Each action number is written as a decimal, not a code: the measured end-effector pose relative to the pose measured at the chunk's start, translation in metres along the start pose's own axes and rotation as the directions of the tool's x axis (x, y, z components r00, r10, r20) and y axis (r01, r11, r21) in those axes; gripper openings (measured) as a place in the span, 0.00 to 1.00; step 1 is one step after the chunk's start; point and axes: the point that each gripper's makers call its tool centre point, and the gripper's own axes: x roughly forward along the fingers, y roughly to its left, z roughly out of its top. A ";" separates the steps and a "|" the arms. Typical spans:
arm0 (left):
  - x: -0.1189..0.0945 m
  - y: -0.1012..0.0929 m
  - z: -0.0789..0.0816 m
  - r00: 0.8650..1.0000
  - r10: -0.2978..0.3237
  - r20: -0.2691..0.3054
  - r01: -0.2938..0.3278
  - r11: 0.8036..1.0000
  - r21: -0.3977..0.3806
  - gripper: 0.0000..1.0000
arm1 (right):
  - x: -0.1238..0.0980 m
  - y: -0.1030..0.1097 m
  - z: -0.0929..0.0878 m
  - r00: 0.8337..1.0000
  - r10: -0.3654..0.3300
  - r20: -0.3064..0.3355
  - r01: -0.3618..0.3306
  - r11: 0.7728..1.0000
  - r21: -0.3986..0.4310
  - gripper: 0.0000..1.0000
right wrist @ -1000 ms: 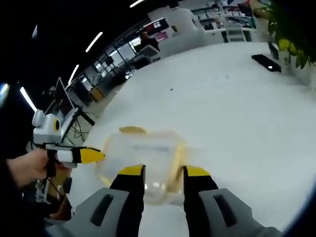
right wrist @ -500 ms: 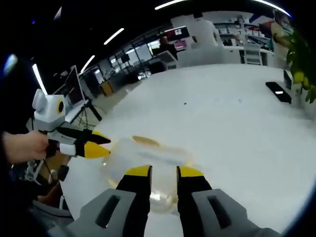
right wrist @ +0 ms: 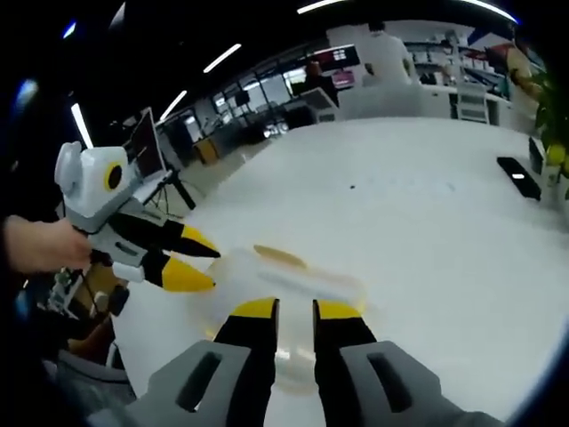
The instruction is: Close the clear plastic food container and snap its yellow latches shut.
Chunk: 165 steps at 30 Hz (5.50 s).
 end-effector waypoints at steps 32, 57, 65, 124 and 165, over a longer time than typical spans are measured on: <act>0.025 -0.035 0.009 0.989 -0.144 -0.017 0.145 0.976 0.160 0.09 | 0.034 0.018 0.009 0.993 0.082 -0.081 -0.093 0.984 -0.150 0.04; 0.025 -0.054 -0.002 0.984 -0.180 -0.013 0.178 0.959 0.219 0.16 | 0.047 0.012 0.018 0.993 0.076 -0.092 -0.090 0.982 -0.167 0.09; 0.028 -0.058 -0.012 0.986 -0.159 -0.044 0.164 0.931 0.327 0.24 | 0.050 0.010 0.021 0.992 0.075 -0.103 -0.093 0.979 -0.181 0.12; 0.036 -0.058 -0.018 0.971 -0.081 -0.227 0.223 0.657 0.720 0.28 | 0.063 0.020 -0.001 0.752 0.156 -0.640 -0.544 0.695 -0.470 0.27; 0.046 -0.062 -0.016 0.972 0.016 -0.234 0.175 0.613 0.770 0.34 | 0.068 0.020 -0.008 0.592 0.204 -0.780 -0.652 0.690 -0.315 0.34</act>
